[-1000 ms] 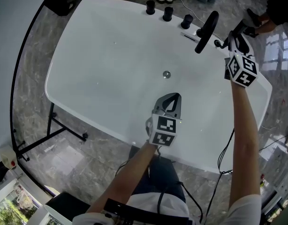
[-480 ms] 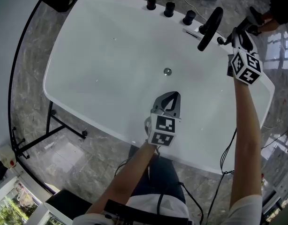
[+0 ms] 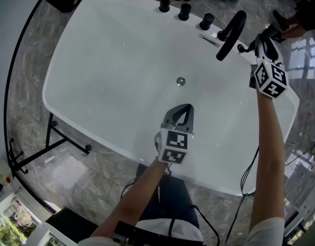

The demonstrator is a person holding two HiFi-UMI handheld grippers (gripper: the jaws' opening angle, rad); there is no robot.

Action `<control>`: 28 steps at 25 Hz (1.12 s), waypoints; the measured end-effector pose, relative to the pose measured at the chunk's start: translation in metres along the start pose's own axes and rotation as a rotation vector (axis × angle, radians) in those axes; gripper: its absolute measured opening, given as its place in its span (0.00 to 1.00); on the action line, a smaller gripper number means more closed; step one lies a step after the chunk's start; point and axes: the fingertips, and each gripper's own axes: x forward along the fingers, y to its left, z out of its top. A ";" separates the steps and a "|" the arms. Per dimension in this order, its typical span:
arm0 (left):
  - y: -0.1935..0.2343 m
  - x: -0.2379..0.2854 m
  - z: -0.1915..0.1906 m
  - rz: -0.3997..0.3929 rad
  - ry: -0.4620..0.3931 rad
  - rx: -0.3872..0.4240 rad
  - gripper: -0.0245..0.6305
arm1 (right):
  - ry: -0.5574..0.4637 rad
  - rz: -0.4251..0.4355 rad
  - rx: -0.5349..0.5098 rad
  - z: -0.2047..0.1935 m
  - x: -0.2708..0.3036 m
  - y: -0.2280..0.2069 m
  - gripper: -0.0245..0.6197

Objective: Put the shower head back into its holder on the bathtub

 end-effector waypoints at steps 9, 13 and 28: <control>0.007 0.005 -0.001 -0.001 -0.019 -0.020 0.04 | 0.001 0.005 -0.013 -0.004 0.008 0.000 0.23; 0.009 0.006 -0.005 -0.001 -0.018 -0.031 0.04 | -0.006 0.002 0.007 -0.008 0.010 -0.002 0.23; 0.016 0.018 -0.033 -0.005 -0.003 -0.067 0.04 | -0.019 -0.032 0.058 -0.032 0.023 -0.013 0.23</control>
